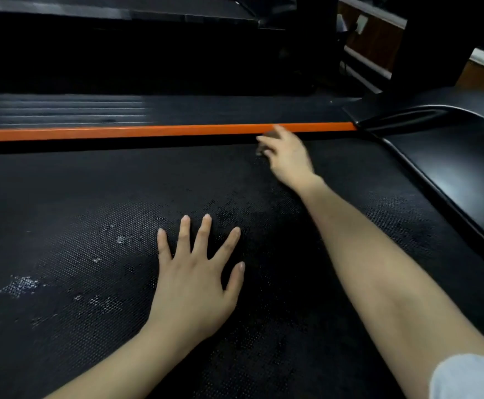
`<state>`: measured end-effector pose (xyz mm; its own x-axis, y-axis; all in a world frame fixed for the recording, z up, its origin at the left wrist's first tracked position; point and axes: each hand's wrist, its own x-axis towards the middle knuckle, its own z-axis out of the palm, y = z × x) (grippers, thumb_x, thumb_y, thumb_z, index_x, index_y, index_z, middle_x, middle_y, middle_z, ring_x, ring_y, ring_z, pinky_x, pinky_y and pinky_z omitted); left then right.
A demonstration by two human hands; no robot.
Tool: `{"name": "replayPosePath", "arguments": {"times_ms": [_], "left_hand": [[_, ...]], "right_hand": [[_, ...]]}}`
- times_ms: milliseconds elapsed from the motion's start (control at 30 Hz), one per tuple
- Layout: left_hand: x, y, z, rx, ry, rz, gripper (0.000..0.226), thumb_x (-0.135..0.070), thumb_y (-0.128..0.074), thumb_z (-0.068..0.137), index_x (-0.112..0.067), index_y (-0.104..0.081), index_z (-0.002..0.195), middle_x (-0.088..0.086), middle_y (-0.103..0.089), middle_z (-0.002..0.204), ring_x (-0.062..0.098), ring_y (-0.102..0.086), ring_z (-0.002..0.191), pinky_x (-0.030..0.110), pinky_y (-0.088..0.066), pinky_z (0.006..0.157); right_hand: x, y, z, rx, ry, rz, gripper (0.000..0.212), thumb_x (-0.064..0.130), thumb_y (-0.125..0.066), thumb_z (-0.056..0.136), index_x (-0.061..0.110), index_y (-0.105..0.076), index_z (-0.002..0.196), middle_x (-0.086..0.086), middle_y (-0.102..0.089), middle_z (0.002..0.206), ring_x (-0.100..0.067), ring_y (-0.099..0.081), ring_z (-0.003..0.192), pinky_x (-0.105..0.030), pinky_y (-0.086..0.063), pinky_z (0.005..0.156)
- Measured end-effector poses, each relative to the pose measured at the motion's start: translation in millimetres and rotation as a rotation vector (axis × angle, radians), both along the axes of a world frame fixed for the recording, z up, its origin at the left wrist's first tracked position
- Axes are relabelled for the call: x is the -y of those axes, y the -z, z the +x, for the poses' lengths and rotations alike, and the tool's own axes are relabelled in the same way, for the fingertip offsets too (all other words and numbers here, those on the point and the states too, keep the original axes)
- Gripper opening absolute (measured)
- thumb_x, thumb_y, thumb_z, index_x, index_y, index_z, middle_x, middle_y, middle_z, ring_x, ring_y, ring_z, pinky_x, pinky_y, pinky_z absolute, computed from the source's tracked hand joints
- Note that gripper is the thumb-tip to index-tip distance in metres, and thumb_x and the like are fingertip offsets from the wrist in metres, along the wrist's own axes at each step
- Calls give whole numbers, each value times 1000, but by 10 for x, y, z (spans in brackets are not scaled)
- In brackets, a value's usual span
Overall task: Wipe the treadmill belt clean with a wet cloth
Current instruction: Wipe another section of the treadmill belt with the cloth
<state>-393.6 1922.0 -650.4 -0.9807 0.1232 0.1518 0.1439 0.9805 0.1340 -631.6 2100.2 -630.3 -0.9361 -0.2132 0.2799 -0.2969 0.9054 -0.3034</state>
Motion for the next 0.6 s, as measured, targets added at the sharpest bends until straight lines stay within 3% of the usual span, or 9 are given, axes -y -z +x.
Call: {"name": "replayPosePath", "arguments": {"times_ms": [167, 300, 467, 533, 600], "left_hand": [[-14, 8, -14, 0, -8, 5, 55, -56, -25, 91, -38, -42, 140, 14, -41, 146, 41, -29, 138, 65, -19, 109], [-3, -3, -12, 9, -1, 13, 56, -57, -22, 91, -39, -38, 142, 14, -36, 149, 41, -24, 140, 64, -15, 111], [-7, -23, 3, 14, 1, 44, 58, -58, -18, 91, -39, -33, 144, 13, -30, 153, 40, -17, 143, 63, -7, 113], [-8, -32, -7, 30, -1, 60, 61, -59, -13, 89, -41, -26, 146, 12, -22, 156, 38, -8, 144, 61, 0, 114], [-8, -39, -12, 40, -2, 58, 63, -60, -9, 87, -42, -21, 147, 11, -18, 157, 38, -5, 145, 60, 4, 114]], "right_hand": [[-277, 7, -100, -8, 231, -58, 39, 13, -46, 98, 27, -51, 134, -5, -25, 154, -29, -17, 142, -41, -24, 112], [-327, -26, -80, 16, 204, -15, 39, 13, -45, 98, 27, -51, 135, -2, -27, 152, -28, -29, 135, -38, -31, 108], [-603, -36, -39, -35, 410, -44, 39, 12, -44, 98, 21, -51, 135, -6, -27, 151, -32, -35, 128, -38, -34, 106], [-466, -49, 102, -69, 341, -17, 37, 12, -45, 97, 18, -53, 133, -7, -33, 148, -33, -39, 126, -34, -31, 105], [-240, -32, 390, -124, 120, -11, 36, 8, -51, 93, 14, -59, 127, -13, -44, 140, -34, -46, 120, -28, -28, 101]]}}
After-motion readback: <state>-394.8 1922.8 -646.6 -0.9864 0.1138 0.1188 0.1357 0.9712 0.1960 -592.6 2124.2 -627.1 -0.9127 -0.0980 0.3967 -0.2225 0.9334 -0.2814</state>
